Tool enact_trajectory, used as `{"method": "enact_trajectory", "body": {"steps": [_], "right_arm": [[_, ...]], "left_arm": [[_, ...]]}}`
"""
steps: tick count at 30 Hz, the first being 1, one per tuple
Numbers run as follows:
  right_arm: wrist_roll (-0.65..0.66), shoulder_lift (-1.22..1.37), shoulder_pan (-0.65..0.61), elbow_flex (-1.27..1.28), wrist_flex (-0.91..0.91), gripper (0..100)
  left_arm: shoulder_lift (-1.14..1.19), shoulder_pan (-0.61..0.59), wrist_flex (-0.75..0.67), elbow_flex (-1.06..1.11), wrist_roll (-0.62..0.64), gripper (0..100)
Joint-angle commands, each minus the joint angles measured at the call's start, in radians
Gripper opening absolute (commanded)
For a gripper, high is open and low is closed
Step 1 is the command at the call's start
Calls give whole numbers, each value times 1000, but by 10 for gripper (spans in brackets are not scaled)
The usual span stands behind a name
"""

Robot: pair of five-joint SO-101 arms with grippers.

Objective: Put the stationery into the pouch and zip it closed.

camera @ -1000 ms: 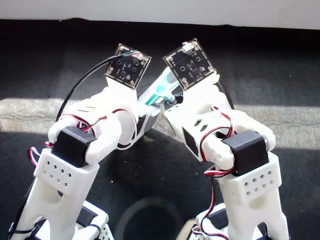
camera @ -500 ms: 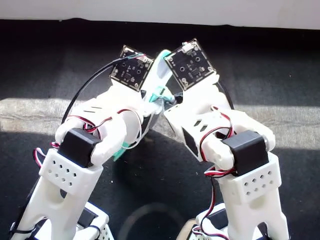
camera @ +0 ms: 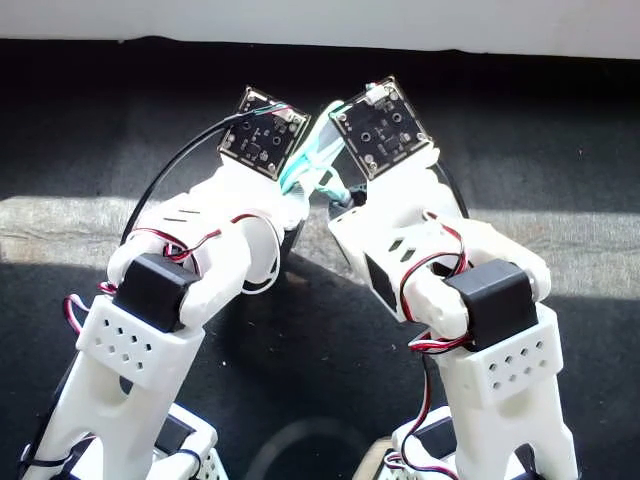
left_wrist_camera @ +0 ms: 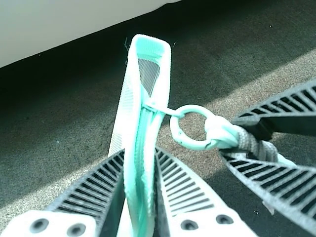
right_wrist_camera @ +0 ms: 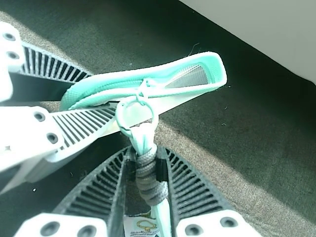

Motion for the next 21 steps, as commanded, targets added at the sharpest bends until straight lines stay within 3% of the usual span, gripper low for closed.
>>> {"method": "enact_trajectory", "body": {"steps": [1,18,21], "right_arm": [[-5,-8,-1,-45,-8,5],[-5,-8,44,-44,-48,5],[-3,-8,105,-56,-85,5]], "left_arm": [[-5,-21,-9,-62,-6,24],[-97,-18,20,-64,-11,11],[-97,-16,97,-62,-28,10]]}}
